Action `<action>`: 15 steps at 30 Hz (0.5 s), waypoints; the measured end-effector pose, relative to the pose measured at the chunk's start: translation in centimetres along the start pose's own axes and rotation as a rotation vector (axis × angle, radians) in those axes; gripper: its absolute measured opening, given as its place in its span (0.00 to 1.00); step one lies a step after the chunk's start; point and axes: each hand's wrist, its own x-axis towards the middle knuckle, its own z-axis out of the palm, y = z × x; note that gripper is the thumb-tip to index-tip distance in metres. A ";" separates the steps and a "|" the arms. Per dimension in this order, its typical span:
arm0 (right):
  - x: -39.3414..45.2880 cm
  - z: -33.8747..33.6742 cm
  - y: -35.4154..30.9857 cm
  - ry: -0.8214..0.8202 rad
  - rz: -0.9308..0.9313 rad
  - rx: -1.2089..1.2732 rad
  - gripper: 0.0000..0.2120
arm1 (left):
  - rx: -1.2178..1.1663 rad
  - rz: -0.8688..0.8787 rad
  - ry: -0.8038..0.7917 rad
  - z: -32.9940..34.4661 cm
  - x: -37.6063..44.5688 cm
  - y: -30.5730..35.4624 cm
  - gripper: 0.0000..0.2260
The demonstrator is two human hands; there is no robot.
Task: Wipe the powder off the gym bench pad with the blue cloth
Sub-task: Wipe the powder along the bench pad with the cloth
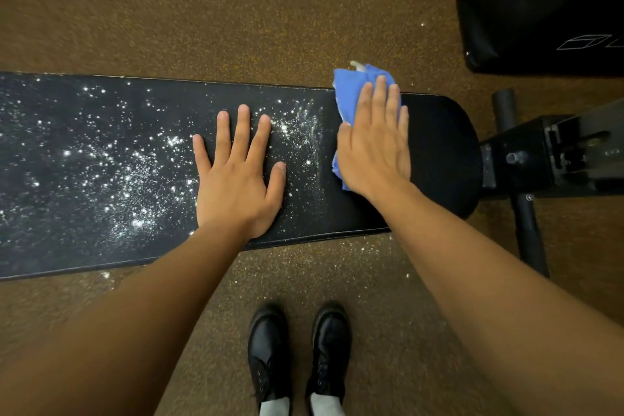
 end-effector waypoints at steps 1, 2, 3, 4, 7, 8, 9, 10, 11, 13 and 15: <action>-0.7 0.2 -0.6 -0.010 -0.043 -0.004 0.31 | 0.000 0.001 0.000 0.0 0.0 0.0 0.29; -1.9 0.4 -1.0 -0.024 -0.107 -0.018 0.31 | 0.001 0.003 0.000 0.1 0.0 0.0 0.29; -3.6 0.6 -0.9 -0.033 -0.181 -0.033 0.31 | 0.000 0.005 0.001 0.1 0.0 -0.1 0.29; -5.3 0.8 -0.4 -0.040 -0.246 -0.044 0.31 | -0.002 0.007 0.004 0.0 0.1 -0.1 0.29; -7.4 0.7 2.4 -0.065 -0.282 -0.054 0.31 | -0.004 0.006 0.008 0.0 0.2 -0.2 0.29; -6.8 0.4 3.1 -0.068 -0.233 -0.056 0.31 | 0.001 0.007 0.006 0.0 0.1 -0.1 0.29; -5.8 0.1 3.2 -0.066 -0.161 -0.055 0.31 | 0.006 0.008 0.004 0.0 0.1 -0.1 0.29; -4.3 -0.1 2.8 -0.049 -0.088 -0.052 0.31 | 0.010 0.008 0.003 0.0 0.0 -0.2 0.29; -2.8 -0.1 1.9 -0.023 -0.026 -0.042 0.31 | 0.013 0.006 0.002 0.0 0.0 -0.1 0.29; -0.6 0.0 -0.6 -0.002 0.032 -0.005 0.31 | 0.017 0.004 0.001 0.1 0.1 -0.1 0.29; -1.0 0.3 -2.6 -0.014 -0.026 -0.006 0.31 | 0.022 0.006 -0.005 0.1 0.1 0.0 0.29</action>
